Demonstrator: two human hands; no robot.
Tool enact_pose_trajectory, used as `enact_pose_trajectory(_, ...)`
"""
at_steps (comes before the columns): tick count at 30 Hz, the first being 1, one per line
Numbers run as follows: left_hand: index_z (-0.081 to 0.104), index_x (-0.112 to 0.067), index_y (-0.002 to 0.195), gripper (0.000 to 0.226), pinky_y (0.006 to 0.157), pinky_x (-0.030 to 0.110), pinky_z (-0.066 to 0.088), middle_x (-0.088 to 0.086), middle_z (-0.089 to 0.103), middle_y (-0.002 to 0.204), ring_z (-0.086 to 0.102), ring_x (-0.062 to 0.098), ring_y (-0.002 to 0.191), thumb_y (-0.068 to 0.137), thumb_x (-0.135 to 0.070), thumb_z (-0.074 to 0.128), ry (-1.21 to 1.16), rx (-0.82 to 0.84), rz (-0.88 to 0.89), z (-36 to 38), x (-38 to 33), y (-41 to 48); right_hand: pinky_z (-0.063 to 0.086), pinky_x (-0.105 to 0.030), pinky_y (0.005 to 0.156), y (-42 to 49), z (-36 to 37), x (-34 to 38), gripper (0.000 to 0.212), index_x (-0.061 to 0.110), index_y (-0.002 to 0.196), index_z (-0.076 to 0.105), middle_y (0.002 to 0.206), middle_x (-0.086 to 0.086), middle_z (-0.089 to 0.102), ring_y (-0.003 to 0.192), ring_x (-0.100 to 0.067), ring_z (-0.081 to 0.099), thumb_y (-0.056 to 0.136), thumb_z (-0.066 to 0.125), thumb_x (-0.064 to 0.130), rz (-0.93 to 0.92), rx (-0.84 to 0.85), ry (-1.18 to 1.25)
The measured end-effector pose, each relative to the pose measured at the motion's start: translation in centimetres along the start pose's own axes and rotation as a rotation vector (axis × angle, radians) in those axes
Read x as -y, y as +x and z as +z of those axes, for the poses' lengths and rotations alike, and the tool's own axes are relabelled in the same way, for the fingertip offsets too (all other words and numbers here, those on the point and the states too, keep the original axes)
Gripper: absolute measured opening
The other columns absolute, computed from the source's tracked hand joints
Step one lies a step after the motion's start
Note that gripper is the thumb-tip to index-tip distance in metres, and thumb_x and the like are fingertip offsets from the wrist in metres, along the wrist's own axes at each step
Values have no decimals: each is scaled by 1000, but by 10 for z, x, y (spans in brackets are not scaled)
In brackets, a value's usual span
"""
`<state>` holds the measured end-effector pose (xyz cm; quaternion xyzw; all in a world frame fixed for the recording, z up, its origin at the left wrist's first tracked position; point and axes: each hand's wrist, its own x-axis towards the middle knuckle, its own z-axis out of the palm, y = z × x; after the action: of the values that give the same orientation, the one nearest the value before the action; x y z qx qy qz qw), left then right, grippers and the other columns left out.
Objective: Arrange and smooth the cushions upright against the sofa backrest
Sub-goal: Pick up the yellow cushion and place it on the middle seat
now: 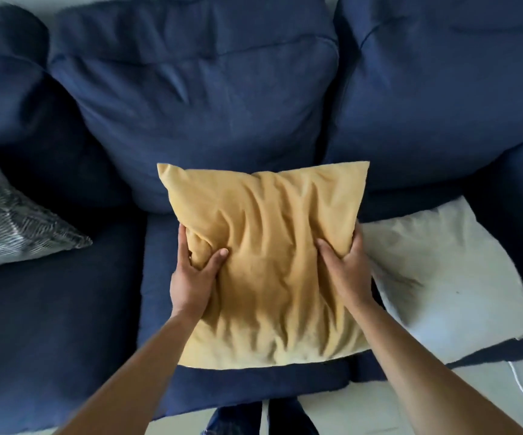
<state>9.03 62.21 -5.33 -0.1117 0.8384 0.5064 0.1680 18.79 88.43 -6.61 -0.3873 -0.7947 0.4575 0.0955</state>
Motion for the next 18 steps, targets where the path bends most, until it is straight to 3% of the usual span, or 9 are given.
enact_pose_trajectory(3,13,-70,145,95,76,5,40,-30,56,127,58,-6,103,75,-60,77,-34,-159,126,-36,-10,16,42,-18,87,8,26,40,87,34,150,24,127,20,50,108,0,52,78,66,62,-116,3,46)
enact_pose_trajectory(6,11,-69,146,98,75,-5,36,-46,49,122,51,-24,99,69,-69,73,-49,-245,207,-63,-17,38,45,-27,93,22,47,68,94,33,152,21,139,7,53,119,-12,55,76,64,68,-184,44,57)
enact_pose_trajectory(9,2,-66,148,100,76,15,41,-23,56,133,55,-1,105,73,-72,67,34,-225,145,-75,-15,66,47,-29,88,39,66,79,96,30,155,15,140,1,54,120,-20,57,80,67,62,-223,117,-7)
enact_pose_trajectory(13,-8,-53,153,102,89,43,51,-1,51,146,58,26,121,84,-62,67,175,-45,19,-71,3,91,52,-39,92,53,84,70,94,24,157,11,140,-5,55,124,-28,55,87,67,50,-198,205,-176)
enact_pose_trajectory(15,-8,-50,154,103,91,46,51,2,50,144,57,27,121,84,-60,67,172,-42,10,-67,6,96,52,-41,90,55,88,67,92,26,157,10,139,-4,56,124,-28,55,87,66,51,-185,204,-202)
enact_pose_trajectory(18,-7,-51,154,104,82,36,45,3,44,144,54,23,121,83,-62,68,142,-104,1,-63,3,99,53,-40,89,56,88,67,92,29,156,9,140,-3,54,123,-28,56,87,65,53,-175,193,-183)
